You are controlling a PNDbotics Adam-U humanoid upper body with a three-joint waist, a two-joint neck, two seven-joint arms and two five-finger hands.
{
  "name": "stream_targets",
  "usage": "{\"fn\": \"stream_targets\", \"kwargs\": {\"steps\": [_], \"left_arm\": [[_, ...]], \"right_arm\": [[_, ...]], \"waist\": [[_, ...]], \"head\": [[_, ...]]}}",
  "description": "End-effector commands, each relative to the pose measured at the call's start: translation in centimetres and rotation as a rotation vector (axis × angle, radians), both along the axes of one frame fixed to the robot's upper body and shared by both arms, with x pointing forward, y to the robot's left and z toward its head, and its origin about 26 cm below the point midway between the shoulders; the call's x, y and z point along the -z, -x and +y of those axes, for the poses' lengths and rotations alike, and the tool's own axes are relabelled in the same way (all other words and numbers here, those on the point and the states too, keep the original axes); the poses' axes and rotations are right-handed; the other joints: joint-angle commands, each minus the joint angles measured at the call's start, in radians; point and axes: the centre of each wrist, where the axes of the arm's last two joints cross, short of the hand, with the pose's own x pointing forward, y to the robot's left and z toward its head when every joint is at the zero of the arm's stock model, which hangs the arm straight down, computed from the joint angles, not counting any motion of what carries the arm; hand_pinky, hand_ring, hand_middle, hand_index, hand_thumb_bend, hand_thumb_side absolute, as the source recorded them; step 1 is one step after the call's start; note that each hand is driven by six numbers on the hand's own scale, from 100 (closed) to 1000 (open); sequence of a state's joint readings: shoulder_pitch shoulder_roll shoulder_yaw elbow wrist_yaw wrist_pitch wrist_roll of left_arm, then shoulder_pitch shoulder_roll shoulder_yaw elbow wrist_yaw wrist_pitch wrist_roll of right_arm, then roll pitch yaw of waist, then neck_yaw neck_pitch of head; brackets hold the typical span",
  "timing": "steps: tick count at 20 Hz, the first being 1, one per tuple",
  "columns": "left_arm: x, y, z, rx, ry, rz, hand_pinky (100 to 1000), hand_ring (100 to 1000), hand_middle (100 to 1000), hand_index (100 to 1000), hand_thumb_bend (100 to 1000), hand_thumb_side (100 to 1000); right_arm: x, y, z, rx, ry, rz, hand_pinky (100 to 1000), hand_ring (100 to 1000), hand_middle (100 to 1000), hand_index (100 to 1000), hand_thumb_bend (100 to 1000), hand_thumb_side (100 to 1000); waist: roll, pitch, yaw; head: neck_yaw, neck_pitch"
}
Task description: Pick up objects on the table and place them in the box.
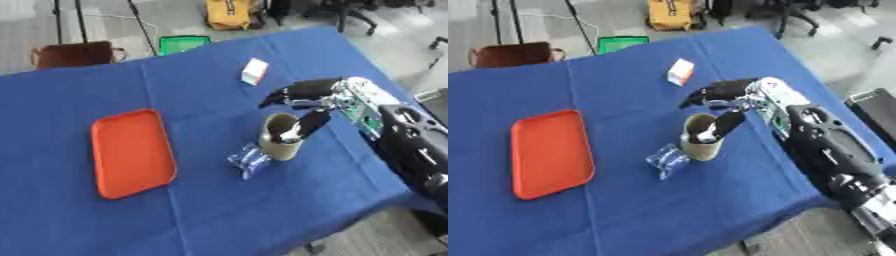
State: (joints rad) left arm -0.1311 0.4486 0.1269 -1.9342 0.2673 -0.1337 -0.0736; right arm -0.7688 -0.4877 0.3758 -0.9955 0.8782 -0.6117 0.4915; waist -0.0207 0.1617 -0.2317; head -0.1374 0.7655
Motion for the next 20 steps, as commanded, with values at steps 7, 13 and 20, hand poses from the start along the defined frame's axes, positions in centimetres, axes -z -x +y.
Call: {"fn": "stream_targets", "kwargs": {"steps": [7, 13, 20], "left_arm": [[-0.65, 0.07, 0.19, 0.005, -0.024, -0.014, 751, 761, 765, 891, 372, 1000], [-0.63, 0.08, 0.12, 0.008, -0.025, -0.014, 752, 762, 766, 892, 370, 1000], [-0.58, 0.08, 0.07, 0.011, -0.023, -0.012, 752, 763, 766, 892, 369, 1000]], "right_arm": [[-0.28, -0.14, -0.62, -0.027, 0.07, -0.032, 910, 931, 918, 1000, 503, 850], [-0.21, 0.02, -0.31, -0.059, 0.105, -0.073, 900, 925, 915, 994, 523, 827], [-0.26, -0.02, -0.4, -0.067, 0.099, -0.101, 892, 917, 912, 994, 491, 811]], "waist": [[0.006, -0.012, -0.005], [0.009, -0.01, -0.007], [0.01, -0.008, -0.007]], "head": [[-0.004, 0.004], [-0.007, 0.004], [-0.007, 0.004]]}}
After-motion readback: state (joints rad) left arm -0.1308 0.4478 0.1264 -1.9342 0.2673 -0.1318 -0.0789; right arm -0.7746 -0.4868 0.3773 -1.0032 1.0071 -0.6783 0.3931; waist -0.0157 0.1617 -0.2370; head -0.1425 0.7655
